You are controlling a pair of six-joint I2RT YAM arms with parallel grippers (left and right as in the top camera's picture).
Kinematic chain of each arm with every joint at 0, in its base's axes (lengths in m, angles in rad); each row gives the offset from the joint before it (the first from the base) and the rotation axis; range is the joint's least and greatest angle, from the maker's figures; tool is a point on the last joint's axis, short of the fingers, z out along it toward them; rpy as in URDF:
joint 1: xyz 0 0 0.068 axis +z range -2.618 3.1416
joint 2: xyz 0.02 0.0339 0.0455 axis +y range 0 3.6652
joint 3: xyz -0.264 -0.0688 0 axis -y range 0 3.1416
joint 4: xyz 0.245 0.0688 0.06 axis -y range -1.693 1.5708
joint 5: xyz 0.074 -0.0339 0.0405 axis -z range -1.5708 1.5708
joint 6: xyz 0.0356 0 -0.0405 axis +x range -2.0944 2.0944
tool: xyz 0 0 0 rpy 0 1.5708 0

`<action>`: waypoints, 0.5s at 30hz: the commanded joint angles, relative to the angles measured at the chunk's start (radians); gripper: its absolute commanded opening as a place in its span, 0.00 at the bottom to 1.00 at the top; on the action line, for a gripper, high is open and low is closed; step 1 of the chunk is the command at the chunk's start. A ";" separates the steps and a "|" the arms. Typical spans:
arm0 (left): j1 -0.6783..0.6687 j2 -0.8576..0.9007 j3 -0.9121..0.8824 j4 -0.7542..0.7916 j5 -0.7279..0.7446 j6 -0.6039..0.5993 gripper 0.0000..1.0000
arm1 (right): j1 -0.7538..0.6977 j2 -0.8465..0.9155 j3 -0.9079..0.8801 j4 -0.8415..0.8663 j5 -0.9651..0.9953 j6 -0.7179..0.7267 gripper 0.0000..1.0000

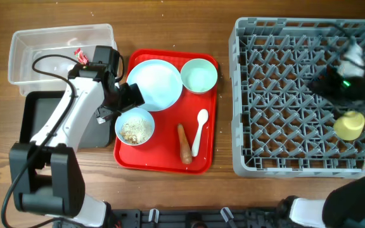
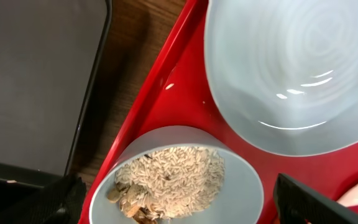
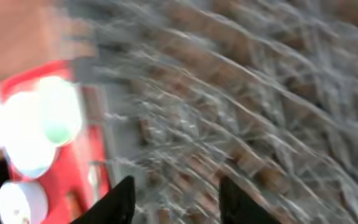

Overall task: Sort waste into correct bins and load items into the dishwasher rack
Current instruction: 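Place the yellow cup in the rack's right side with the right gripper, then reach the right gripper to the mint bowl and grasp its rim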

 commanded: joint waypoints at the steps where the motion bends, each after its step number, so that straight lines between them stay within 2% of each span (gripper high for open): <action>1: 0.004 -0.041 0.005 -0.015 -0.014 0.011 0.99 | 0.242 -0.039 0.041 0.140 -0.033 0.033 0.50; 7: 0.017 -0.158 0.005 -0.064 -0.078 0.011 1.00 | 0.555 0.052 0.041 0.388 0.239 0.125 0.59; 9: 0.038 -0.208 0.005 -0.079 -0.077 0.011 1.00 | 0.612 0.103 0.041 0.429 0.315 0.154 0.63; 15: 0.105 -0.316 0.005 -0.098 -0.077 0.011 1.00 | 0.677 0.318 0.041 0.521 0.393 0.255 0.62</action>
